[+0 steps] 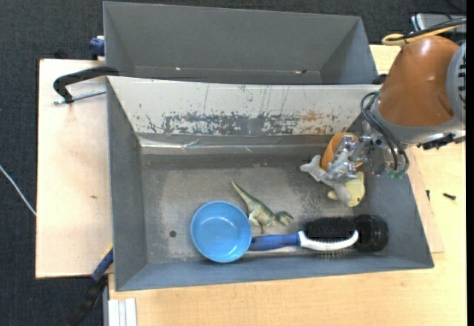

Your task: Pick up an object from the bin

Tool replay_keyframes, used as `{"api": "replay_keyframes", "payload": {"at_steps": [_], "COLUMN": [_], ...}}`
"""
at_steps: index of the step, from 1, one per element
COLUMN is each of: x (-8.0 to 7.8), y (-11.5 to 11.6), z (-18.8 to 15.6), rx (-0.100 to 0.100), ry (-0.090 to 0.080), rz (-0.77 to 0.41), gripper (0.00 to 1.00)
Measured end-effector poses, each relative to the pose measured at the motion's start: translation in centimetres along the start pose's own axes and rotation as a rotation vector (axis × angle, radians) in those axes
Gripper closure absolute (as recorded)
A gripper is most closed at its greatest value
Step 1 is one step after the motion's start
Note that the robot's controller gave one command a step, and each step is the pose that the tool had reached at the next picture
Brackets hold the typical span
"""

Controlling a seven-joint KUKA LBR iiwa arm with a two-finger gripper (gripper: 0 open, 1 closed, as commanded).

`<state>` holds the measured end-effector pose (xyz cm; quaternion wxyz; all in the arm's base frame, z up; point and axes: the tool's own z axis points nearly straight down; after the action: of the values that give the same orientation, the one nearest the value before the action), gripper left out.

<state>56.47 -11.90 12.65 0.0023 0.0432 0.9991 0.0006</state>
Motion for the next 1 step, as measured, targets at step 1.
{"api": "replay_keyframes", "payload": {"at_steps": [1], "x": [-0.52], "y": [0.42], "z": [1.89], "rx": [-0.003], "ry": [0.003], "rz": [-0.016], "gripper": [1.00]}}
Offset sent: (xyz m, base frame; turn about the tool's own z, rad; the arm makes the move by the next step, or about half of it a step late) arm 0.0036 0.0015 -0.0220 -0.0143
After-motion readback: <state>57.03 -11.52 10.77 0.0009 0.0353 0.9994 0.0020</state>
